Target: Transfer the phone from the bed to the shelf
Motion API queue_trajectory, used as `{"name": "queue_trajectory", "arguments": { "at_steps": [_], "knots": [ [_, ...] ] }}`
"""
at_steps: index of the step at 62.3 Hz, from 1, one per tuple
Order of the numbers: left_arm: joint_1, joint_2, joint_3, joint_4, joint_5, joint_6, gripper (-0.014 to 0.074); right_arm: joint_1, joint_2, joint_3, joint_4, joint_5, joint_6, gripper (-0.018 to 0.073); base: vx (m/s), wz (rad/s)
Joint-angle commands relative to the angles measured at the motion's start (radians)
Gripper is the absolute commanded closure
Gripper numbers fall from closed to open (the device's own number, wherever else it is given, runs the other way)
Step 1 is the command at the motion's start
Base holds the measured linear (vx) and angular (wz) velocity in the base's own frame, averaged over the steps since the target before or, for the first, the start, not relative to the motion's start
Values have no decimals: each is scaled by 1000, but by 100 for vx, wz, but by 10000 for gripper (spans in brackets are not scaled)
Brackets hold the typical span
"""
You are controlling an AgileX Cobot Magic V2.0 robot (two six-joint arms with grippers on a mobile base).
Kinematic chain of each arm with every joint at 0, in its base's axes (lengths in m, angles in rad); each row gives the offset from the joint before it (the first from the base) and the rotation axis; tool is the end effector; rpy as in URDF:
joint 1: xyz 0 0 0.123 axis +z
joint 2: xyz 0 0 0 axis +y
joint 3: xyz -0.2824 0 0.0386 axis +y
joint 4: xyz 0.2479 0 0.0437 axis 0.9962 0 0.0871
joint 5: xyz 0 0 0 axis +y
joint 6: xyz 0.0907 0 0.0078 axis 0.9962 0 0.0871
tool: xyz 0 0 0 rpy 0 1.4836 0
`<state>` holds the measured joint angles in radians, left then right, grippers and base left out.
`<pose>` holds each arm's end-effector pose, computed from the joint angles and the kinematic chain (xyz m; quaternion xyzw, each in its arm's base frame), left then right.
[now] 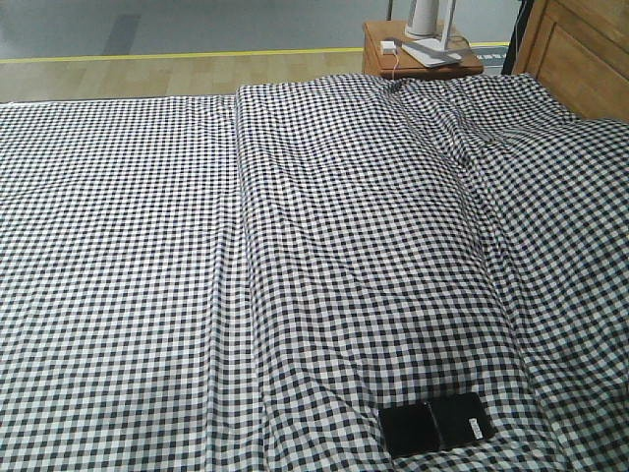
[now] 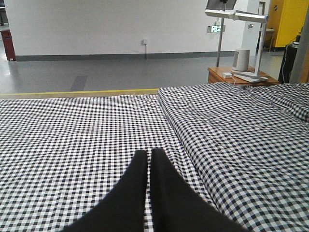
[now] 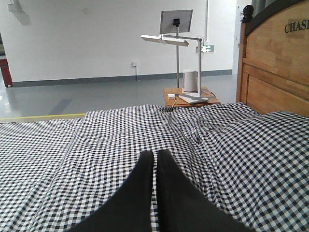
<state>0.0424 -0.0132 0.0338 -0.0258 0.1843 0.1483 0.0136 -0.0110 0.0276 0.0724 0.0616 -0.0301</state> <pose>0.0562 0.0020 0.1856 0.0317 0.7468 0.0531 0.6622 0.0568 0.0012 0.1988 0.0085 0.7038 0.0214 0.7100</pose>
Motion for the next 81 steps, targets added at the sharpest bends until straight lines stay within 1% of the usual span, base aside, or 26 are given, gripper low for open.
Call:
{"name": "queue_trajectory", "arguments": {
  "at_steps": [1,81],
  "knots": [
    [-4,-13,-21,-9,-72,-6,595,-6,-11,5,-5,-68,-2,565,0,0],
    [-4,-13,-21,-9,-72,-6,595,-6,-11,5,-5,-71,-7,565,0,0]
  ]
}}
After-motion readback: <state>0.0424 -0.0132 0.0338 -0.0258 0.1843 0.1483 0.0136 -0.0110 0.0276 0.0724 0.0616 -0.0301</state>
